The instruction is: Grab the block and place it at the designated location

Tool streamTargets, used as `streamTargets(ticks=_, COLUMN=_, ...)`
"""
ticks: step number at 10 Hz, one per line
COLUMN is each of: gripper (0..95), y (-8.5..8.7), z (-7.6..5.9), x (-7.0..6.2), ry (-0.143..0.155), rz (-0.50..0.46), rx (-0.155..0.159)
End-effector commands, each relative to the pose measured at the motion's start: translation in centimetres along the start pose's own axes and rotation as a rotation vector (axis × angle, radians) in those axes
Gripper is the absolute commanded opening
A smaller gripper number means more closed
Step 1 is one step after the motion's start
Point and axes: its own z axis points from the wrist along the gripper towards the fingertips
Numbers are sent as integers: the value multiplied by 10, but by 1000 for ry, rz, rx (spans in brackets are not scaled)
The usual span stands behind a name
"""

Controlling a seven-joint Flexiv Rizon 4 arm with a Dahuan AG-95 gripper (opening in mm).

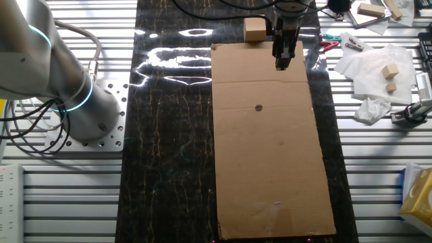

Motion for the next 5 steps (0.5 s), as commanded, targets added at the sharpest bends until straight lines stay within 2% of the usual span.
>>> streamTargets(ticks=1, gripper=380, y=0, z=0, x=0, ry=-5, rz=-5, rx=-5)
streamTargets(ticks=5, gripper=380, y=0, z=0, x=0, ry=-3, rz=-5, rx=-4)
